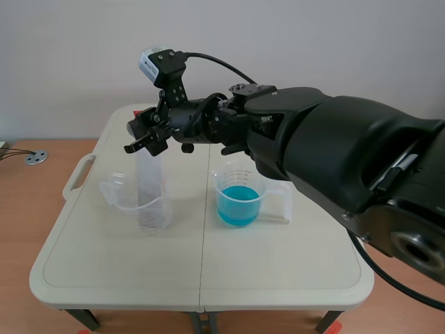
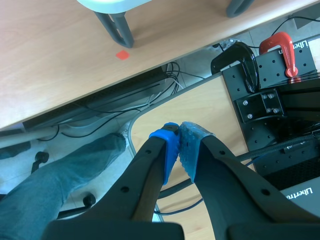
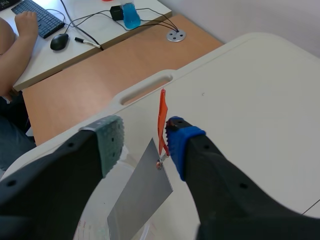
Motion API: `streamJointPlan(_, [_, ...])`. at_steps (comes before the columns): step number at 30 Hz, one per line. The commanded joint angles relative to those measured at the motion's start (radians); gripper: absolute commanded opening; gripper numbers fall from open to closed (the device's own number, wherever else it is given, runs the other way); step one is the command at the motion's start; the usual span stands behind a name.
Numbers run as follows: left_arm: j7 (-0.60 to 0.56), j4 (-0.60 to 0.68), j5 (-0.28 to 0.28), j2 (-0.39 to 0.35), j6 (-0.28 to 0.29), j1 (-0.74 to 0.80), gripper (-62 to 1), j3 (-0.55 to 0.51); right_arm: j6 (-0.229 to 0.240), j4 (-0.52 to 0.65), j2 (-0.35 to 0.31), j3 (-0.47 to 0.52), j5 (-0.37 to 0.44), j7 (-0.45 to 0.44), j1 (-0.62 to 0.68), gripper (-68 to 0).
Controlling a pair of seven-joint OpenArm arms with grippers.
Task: Hold the metal plate by the orange handle, dip it into the blue solution, take it out and point at it, then put the plate back in the beaker on the left.
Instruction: 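Lift the metal plate out of the left beaker, then move the plate over the blue solution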
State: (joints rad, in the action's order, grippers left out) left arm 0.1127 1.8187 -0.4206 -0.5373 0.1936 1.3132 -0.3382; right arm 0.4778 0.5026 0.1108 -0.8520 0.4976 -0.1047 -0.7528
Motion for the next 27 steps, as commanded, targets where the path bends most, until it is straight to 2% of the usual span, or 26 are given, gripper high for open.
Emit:
streamJointPlan(1, [-0.007,0.013,-0.006,0.008,0.003,0.003,-59.0,0.003,0.000,0.010,0.014,0.010,0.010,-0.014,-0.032,-58.2])
streamJointPlan(6, [-0.007,0.013,-0.006,0.008,0.003,0.003,-59.0,0.003,0.000,0.010,0.014,0.010,0.003,-0.018,-0.032,-66.2])
streamJointPlan(16, [-0.007,0.013,-0.006,0.008,0.003,0.003,-59.0,0.003,0.005,0.011,0.014,0.010,0.002,-0.097,-0.031,-66.0])
streamJointPlan(18, [-0.007,0.013,-0.006,0.008,0.003,0.003,-59.0,0.003,0.029,0.011,0.014,0.010,0.002,-0.111,-0.029,-66.0])
streamJointPlan(22, [-0.007,0.013,-0.006,0.008,0.003,0.003,-59.0,0.003,0.114,0.011,0.014,0.010,0.003,-0.124,-0.023,-66.0])
streamJointPlan(27, [-0.007,0.013,-0.006,0.008,0.003,0.003,-59.0,0.003,0.192,0.011,0.014,0.010,0.003,-0.135,-0.023,-66.0])
